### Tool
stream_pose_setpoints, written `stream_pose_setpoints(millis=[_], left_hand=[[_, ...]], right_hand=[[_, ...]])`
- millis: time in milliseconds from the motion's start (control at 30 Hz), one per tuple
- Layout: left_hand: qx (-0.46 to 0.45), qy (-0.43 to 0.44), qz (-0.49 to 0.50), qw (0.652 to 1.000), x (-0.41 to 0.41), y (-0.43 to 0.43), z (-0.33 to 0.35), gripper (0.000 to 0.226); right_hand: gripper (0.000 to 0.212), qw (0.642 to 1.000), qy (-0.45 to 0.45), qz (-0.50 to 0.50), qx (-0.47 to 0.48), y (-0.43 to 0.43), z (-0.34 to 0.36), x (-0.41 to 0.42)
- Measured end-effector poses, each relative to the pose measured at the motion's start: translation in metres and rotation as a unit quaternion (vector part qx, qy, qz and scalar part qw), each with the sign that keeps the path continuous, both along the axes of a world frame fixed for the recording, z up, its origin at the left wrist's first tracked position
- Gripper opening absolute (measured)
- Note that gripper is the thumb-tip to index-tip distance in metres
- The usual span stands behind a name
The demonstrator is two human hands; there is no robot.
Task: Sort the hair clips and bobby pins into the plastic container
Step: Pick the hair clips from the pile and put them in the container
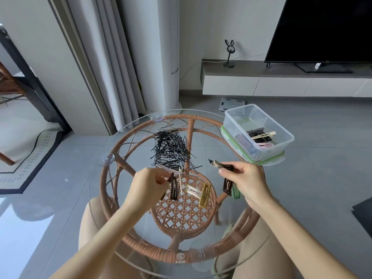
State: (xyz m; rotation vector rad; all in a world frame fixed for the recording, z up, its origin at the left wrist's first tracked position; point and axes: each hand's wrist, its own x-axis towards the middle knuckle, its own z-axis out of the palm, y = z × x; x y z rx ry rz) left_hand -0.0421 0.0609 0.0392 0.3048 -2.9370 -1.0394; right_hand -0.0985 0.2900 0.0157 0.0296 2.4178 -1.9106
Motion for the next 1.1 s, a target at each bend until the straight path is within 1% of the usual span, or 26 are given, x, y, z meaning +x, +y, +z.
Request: stream_pose_setpoints(millis=[167, 233, 333, 433, 500, 567, 633, 700, 767, 800, 833, 867, 900, 933, 967, 1000, 1067, 1100], left_hand=[[0.032, 0.034, 0.0, 0.999, -0.025, 0.008, 0.031, 0.024], [0.053, 0.05, -0.021, 0.997, -0.042, 0.022, 0.041, 0.023], [0.07, 0.077, -0.073, 0.992, -0.074, 0.056, 0.058, 0.023], [0.066, 0.084, -0.124, 0.987, -0.116, 0.103, 0.07, 0.023], [0.053, 0.082, -0.148, 0.984, -0.147, 0.136, 0.072, 0.023], [0.04, 0.068, -0.165, 0.983, -0.178, 0.166, 0.068, 0.023], [0.02, 0.047, -0.177, 0.983, -0.203, 0.187, 0.061, 0.02], [-0.02, 0.021, -0.19, 0.981, -0.217, 0.198, 0.05, 0.016], [-0.032, 0.005, -0.193, 0.981, -0.225, 0.199, 0.04, 0.015], [-0.03, 0.003, -0.194, 0.981, -0.227, 0.197, 0.037, 0.018], [-0.029, 0.003, -0.193, 0.981, -0.227, 0.191, 0.035, 0.02], [-0.028, 0.005, -0.189, 0.982, -0.225, 0.184, 0.036, 0.019], [-0.026, 0.011, -0.184, 0.982, -0.221, 0.174, 0.038, 0.018], [-0.017, 0.022, -0.178, 0.984, -0.215, 0.162, 0.041, 0.018], [-0.007, 0.035, -0.169, 0.985, -0.206, 0.147, 0.044, 0.02], [-0.002, 0.042, -0.156, 0.987, -0.198, 0.132, 0.047, 0.021], [-0.014, 0.042, -0.127, 0.991, -0.173, 0.096, 0.051, 0.021], [-0.023, 0.04, -0.115, 0.992, -0.16, 0.078, 0.05, 0.021]], right_hand=[[0.02, 0.996, 0.008, -0.039, -0.078, 0.027, 0.024, -0.027], [0.021, 0.995, 0.027, -0.064, -0.077, 0.041, 0.037, -0.041], [0.023, 0.993, 0.021, -0.115, -0.013, 0.067, 0.052, -0.073], [0.018, 0.986, -0.035, -0.12, 0.113, 0.092, 0.06, -0.118], [0.019, 0.968, -0.067, -0.122, 0.206, 0.102, 0.062, -0.147], [0.027, 0.95, -0.089, -0.127, 0.269, 0.107, 0.058, -0.173], [0.025, 0.942, -0.104, -0.122, 0.294, 0.106, 0.052, -0.19], [0.019, 0.945, -0.125, -0.116, 0.278, 0.101, 0.046, -0.196], [0.015, 0.945, -0.138, -0.112, 0.273, 0.097, 0.044, -0.19], [0.012, 0.937, -0.118, -0.111, 0.309, 0.095, 0.046, -0.185], [0.011, 0.921, -0.088, -0.11, 0.364, 0.095, 0.05, -0.179], [0.012, 0.903, -0.049, -0.112, 0.412, 0.093, 0.054, -0.171], [0.017, 0.891, -0.006, -0.113, 0.441, 0.091, 0.059, -0.162], [0.025, 0.889, 0.03, -0.111, 0.443, 0.087, 0.064, -0.151], [0.03, 0.895, 0.058, -0.102, 0.43, 0.082, 0.067, -0.14], [0.031, 0.905, 0.08, -0.088, 0.409, 0.077, 0.07, -0.129], [0.021, 0.925, 0.098, -0.018, 0.368, 0.062, 0.066, -0.107], [0.014, 0.933, 0.088, 0.028, 0.348, 0.053, 0.061, -0.094]])
